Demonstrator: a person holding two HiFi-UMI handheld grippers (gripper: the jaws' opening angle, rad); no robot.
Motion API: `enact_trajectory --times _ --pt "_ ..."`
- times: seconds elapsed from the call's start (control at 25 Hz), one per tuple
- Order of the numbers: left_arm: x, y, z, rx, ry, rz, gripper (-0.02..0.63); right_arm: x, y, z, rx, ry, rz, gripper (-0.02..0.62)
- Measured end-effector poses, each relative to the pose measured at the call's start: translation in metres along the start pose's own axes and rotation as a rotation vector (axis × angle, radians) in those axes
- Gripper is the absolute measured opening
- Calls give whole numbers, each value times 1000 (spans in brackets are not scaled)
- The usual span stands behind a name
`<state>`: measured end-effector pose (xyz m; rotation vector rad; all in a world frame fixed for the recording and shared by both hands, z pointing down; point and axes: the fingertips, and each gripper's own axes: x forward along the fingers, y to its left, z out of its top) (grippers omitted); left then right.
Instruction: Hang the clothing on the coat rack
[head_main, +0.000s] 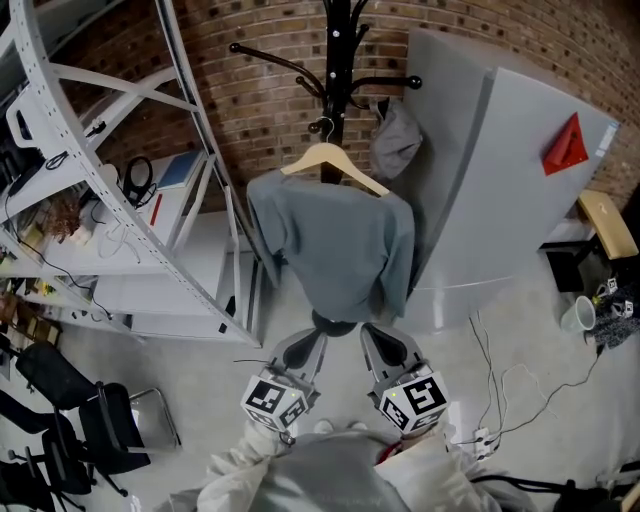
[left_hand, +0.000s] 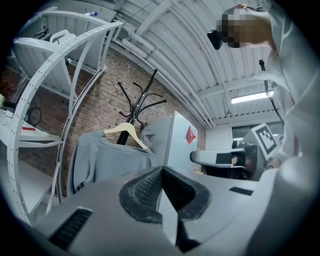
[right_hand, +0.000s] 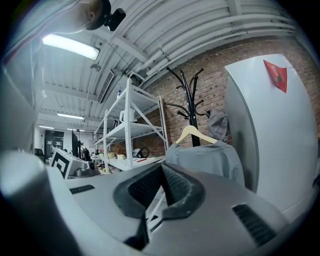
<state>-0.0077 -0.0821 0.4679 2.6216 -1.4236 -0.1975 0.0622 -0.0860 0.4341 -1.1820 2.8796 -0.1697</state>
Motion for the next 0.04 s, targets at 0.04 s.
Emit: enact_trajectory --times 0.04 --pt "2 -2 0 2 1 -1 9 -1 -3 0 2 0 0 21"
